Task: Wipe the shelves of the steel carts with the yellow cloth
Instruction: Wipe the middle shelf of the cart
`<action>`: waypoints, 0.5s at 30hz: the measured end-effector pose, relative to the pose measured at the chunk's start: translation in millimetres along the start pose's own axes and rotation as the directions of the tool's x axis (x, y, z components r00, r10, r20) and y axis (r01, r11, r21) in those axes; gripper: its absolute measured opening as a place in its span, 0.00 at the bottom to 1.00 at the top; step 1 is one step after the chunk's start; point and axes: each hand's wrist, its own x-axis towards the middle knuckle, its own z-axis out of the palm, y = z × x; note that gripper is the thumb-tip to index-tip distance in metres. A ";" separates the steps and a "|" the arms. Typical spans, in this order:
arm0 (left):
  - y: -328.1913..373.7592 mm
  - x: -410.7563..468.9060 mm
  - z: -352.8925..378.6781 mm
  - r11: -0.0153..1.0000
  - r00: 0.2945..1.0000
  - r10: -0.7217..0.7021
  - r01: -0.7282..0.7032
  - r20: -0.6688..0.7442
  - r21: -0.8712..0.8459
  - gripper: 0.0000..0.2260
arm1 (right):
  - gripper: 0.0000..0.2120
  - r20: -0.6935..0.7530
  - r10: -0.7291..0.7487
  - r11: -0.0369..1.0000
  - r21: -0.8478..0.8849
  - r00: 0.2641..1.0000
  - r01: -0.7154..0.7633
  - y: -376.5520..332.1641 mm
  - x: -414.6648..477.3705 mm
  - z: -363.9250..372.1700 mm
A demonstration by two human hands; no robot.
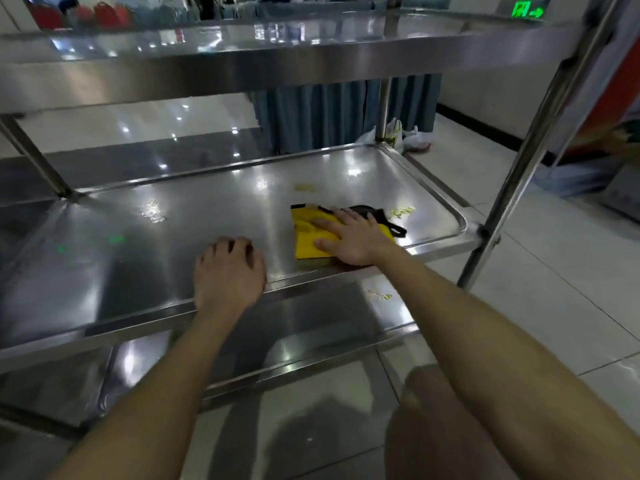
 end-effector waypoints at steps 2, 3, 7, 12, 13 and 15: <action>-1.2 1.9 -1.8 1.000 1.000 -0.013 0.013 0.016 0.009 0.15 | 0.32 -0.011 0.084 0.996 -0.009 0.996 -0.085 63.3 -5.8 -19.5; -0.9 2.4 -2.5 1.000 1.000 -0.017 0.017 0.026 0.015 0.15 | 0.32 -0.013 0.135 0.991 -0.014 0.991 -0.136 95.2 -9.8 -29.0; 3.7 2.2 0.3 0.998 0.999 -0.036 0.035 0.023 0.044 0.14 | 0.33 -0.015 0.267 0.960 -0.088 0.964 -0.267 161.3 -7.2 -42.6; 5.3 6.3 2.9 0.996 0.999 -0.049 0.049 -0.001 0.070 0.15 | 0.35 -0.058 0.232 0.967 -0.094 0.971 -0.237 102.6 36.0 -25.5; 5.7 7.0 2.5 0.996 0.999 -0.050 0.050 0.002 0.072 0.16 | 0.35 -0.050 0.186 0.977 -0.099 0.981 -0.190 81.6 46.7 -23.3; 5.6 8.3 0.6 0.996 0.998 -0.063 0.061 0.017 0.066 0.18 | 0.35 -0.026 0.073 0.990 -0.118 0.997 -0.075 33.1 61.9 -18.0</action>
